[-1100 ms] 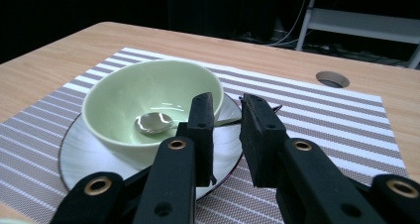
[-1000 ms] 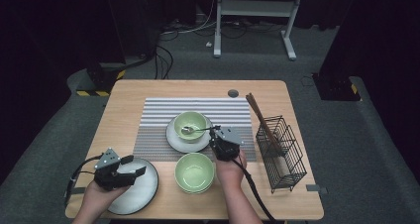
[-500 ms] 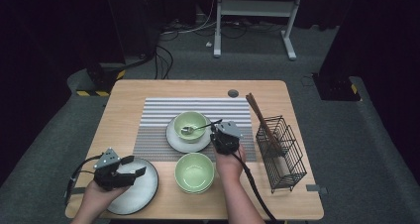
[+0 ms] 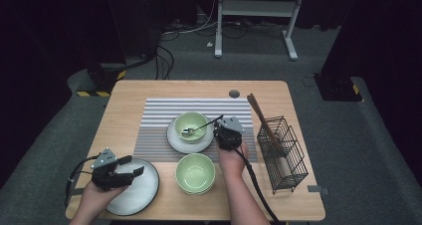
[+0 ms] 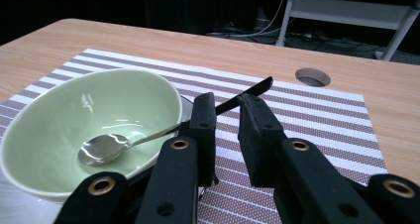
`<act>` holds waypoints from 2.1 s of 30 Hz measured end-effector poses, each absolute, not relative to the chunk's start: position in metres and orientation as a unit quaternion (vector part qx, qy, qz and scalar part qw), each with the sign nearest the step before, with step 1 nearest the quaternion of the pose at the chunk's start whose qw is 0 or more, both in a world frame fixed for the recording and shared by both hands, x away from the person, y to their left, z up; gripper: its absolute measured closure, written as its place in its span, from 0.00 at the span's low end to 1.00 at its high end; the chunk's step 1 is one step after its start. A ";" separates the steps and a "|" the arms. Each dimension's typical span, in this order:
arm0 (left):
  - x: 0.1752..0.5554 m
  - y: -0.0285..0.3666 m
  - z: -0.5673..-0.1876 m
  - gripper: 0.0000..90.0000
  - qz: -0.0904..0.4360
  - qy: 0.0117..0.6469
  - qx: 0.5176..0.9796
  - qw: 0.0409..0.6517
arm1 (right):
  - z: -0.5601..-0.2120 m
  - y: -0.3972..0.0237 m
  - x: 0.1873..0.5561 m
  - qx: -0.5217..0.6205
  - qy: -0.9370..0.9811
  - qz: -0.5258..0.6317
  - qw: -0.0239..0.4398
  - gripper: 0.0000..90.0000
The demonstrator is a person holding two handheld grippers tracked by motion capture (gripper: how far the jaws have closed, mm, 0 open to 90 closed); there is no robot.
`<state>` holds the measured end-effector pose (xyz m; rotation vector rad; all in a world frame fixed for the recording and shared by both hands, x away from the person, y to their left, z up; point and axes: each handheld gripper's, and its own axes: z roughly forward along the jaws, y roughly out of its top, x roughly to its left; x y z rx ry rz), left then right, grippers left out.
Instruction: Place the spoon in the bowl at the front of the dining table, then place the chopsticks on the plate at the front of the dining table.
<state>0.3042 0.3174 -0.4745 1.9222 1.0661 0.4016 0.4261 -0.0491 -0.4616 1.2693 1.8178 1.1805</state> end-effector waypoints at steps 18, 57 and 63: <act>0.303 0.316 -0.472 0.33 0.165 0.429 0.772 0.439 | -0.450 -0.048 0.389 0.441 0.693 0.473 0.318 0.84; 0.303 0.310 -0.471 0.27 0.194 0.437 0.769 0.424 | -0.426 -0.072 0.362 0.439 0.682 0.487 0.323 0.60; 0.305 0.309 -0.472 0.27 0.193 0.438 0.769 0.423 | -0.424 -0.075 0.361 0.442 0.679 0.489 0.323 0.57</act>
